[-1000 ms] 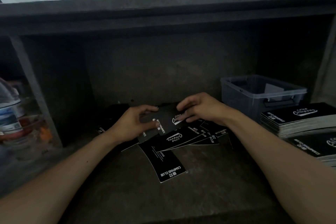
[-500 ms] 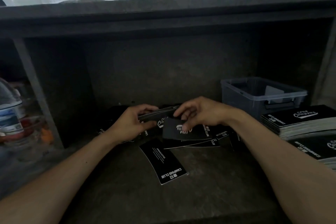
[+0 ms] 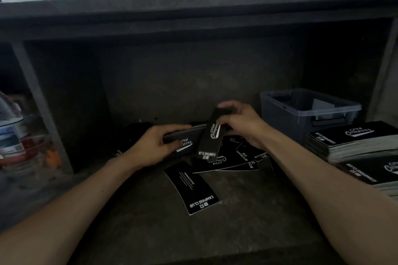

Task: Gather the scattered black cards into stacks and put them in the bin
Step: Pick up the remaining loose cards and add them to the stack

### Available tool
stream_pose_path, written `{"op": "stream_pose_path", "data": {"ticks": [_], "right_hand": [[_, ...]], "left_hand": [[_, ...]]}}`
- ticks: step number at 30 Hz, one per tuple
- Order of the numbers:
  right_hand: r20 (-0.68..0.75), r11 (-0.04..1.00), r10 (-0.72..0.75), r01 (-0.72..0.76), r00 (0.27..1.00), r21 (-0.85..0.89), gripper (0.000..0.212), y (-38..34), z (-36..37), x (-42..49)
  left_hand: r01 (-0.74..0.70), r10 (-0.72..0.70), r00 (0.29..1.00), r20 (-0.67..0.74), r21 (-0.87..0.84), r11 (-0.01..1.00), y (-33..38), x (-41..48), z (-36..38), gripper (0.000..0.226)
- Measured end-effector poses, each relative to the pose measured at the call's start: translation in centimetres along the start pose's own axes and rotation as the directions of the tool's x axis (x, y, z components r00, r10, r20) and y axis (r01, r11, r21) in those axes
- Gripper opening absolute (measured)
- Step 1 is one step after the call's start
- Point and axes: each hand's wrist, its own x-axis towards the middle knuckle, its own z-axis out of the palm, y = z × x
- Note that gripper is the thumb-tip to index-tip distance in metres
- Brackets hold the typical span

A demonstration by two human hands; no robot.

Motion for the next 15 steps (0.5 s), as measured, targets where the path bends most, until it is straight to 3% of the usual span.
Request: {"op": "stream_pose_path", "data": {"ticks": [2, 5, 9, 12, 15], "right_hand": [[-0.106, 0.998, -0.034, 0.028, 0.994, -0.062, 0.030, 0.2, -0.2, 0.1], [-0.169, 0.995, -0.037, 0.020, 0.985, -0.097, 0.030, 0.5, -0.7, 0.0], [-0.119, 0.996, 0.066, -0.073, 0.991, -0.057, 0.037, -0.4, -1.6, 0.0], [-0.046, 0.996, 0.093, -0.092, 0.995, 0.023, 0.026, -0.6, -1.7, -0.2], [0.017, 0.969, -0.004, 0.008, 1.000, -0.247, 0.022, 0.5, -1.3, -0.5]], "left_hand": [[0.003, -0.003, 1.000, 0.003, 0.006, 1.000, 0.1, 0.0, 0.0, 0.047], [0.043, -0.043, 0.999, 0.018, 0.033, 0.999, 0.1, 0.1, -0.2, 0.040], [0.036, -0.038, 0.998, 0.042, 0.058, 0.998, 0.3, 0.0, -0.3, 0.034], [0.031, -0.034, 0.998, 0.048, 0.058, 0.998, 0.3, -0.1, -0.3, 0.034], [0.040, -0.043, 0.998, 0.045, 0.063, 0.997, 0.2, -0.3, -0.3, 0.047]]}}
